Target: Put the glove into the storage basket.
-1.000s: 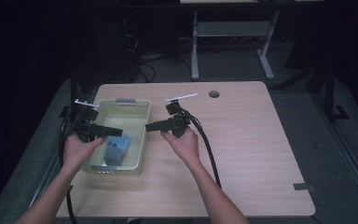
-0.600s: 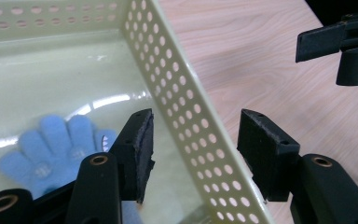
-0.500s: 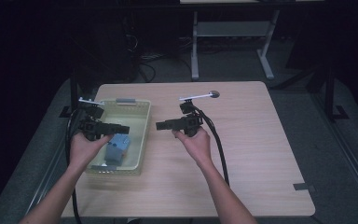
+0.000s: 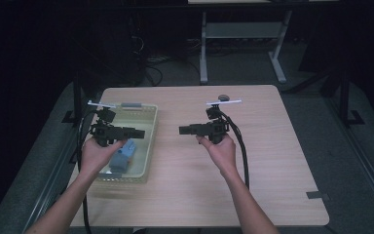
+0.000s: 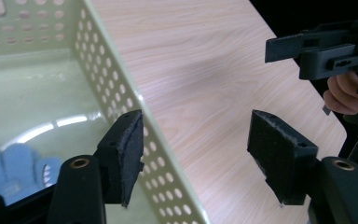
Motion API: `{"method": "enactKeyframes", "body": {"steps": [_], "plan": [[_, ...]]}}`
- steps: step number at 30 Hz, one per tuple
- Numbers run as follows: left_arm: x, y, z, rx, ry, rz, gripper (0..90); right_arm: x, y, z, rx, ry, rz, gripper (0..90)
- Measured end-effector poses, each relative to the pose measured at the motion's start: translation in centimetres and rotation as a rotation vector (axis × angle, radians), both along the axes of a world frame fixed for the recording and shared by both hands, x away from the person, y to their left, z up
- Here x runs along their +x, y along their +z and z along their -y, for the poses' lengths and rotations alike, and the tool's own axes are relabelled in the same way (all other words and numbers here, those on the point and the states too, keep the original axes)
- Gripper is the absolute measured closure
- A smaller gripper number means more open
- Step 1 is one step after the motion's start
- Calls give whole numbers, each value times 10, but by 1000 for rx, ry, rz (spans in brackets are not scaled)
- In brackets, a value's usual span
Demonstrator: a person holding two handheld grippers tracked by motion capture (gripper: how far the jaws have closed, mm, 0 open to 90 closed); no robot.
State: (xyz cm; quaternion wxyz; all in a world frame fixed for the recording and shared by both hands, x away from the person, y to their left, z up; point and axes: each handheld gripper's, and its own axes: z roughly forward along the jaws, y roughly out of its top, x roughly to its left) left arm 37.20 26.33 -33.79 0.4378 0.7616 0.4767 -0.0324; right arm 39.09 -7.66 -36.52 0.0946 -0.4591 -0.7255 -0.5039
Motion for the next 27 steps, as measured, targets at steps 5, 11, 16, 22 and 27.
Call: {"method": "enactKeyframes", "body": {"steps": [5, 11, 16, 22, 27], "plan": [[-1, 0, 11, -3, -20, 11, 327, -3, -2, 14, 9, -25, -6, 361], [-2, 1, 26, -2, -44, 24, 317, -6, -5, 30, 8, -49, -9, 336], [-4, 0, 37, -3, -69, 27, 314, -8, -7, 43, 10, -70, -16, 324], [-6, 0, 49, -7, -83, 35, 313, -11, -12, 57, 10, -89, -27, 314], [-7, -1, 59, -9, -102, 37, 309, -14, -14, 68, 11, -104, -30, 311]]}}
